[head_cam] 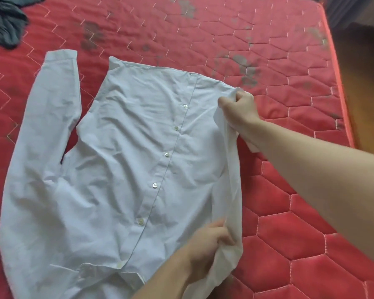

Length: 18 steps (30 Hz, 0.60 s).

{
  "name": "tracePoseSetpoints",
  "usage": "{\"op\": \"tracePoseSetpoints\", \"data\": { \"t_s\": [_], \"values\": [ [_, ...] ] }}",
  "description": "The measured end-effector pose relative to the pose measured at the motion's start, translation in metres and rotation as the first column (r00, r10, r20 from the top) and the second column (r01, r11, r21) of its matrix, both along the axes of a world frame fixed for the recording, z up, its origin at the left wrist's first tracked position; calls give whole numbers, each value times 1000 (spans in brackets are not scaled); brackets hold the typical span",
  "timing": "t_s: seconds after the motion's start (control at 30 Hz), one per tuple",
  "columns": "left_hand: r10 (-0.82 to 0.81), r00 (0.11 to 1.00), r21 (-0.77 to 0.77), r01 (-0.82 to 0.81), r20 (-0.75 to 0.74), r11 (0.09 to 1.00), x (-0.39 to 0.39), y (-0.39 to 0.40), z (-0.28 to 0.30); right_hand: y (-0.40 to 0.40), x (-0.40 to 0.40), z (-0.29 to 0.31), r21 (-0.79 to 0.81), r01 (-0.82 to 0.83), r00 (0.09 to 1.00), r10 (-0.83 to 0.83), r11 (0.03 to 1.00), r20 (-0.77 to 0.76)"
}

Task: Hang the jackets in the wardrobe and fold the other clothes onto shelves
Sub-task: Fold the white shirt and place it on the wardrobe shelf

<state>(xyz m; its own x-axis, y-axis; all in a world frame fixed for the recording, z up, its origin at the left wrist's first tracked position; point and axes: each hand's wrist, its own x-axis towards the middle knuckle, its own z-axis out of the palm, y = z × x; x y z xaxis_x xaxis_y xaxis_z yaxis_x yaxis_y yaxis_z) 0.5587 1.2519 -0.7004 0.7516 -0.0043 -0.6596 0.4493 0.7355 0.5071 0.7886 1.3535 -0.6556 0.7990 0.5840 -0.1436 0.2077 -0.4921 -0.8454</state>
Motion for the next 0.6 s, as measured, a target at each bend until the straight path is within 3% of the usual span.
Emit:
{"op": "tracePoseSetpoints", "data": {
  "t_s": [0.07, 0.17, 0.27, 0.33, 0.5, 0.6],
  "values": [
    [133, 990, -92, -137, -48, 986, -12, 7, -11, 19, -10, -17, -78, -245, 961, 231, 966, -148],
    [291, 949, -198, -311, -126, 929, -31, 15, -25, 18, -11, -43, -284, -447, 890, 453, 848, -49],
    [387, 901, -270, -429, -197, 862, -42, 21, -37, 5, 4, -55, -527, -298, 876, 447, 796, 181],
    [420, 881, -234, -466, -218, 854, -43, 21, -45, 6, 12, -54, -617, -187, 860, 432, 764, 274],
    [476, 851, 55, -476, -222, 878, -33, 12, -51, 35, 35, -54, -518, -62, 969, 177, 853, 175],
    [506, 835, 145, -485, -216, 862, -32, 11, -58, 53, 40, -59, -607, 0, 891, 276, 794, 361]
  ]
}}
